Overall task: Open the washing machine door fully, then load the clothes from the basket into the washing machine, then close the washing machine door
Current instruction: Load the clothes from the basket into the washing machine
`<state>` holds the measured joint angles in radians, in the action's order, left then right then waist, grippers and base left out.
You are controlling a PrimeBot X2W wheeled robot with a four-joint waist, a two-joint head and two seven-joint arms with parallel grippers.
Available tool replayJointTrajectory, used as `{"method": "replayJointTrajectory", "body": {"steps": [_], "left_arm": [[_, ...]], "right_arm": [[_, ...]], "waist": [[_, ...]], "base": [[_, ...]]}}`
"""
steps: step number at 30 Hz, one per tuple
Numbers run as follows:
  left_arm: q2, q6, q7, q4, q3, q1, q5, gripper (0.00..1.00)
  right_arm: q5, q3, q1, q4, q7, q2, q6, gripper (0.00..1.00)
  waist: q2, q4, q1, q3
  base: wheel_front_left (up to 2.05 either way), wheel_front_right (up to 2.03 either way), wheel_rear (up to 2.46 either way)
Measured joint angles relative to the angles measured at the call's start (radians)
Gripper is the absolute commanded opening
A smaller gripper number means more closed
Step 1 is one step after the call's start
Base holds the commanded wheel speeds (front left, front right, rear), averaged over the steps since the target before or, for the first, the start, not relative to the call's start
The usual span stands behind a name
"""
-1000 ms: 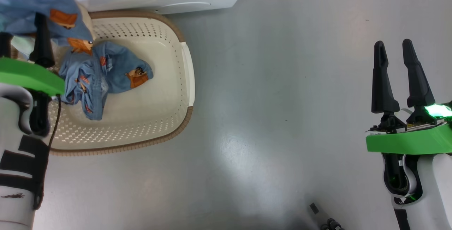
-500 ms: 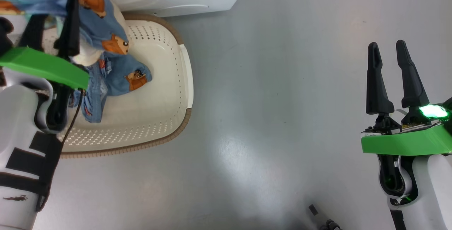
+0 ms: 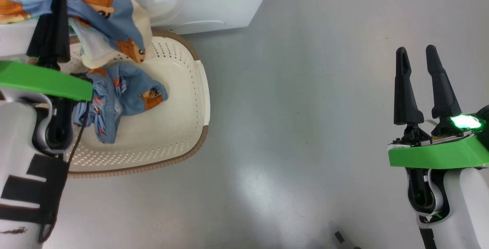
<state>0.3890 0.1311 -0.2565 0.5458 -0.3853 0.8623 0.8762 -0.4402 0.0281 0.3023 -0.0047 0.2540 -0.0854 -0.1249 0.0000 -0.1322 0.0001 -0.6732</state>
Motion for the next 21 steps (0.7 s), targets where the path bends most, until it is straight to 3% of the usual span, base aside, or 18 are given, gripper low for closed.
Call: {"method": "replayJointTrajectory", "body": {"steps": [10,21], "left_arm": [[0.006,0.000,0.000,-0.104,0.111,-0.031,-0.040,0.00],[0.072,0.000,0.000,-0.004,0.086,0.148,-0.086,0.00]], "right_arm": [[-0.002,0.003,-0.005,0.010,0.000,0.012,0.000,1.00],[-0.007,0.019,-0.005,0.014,0.000,0.017,0.000,1.00]], "waist": [[0.0000,0.012,0.0000,0.035],[0.0000,0.000,0.0000,0.015]], "base": [[0.00,0.00,0.00],[0.00,0.00,0.00]]}}
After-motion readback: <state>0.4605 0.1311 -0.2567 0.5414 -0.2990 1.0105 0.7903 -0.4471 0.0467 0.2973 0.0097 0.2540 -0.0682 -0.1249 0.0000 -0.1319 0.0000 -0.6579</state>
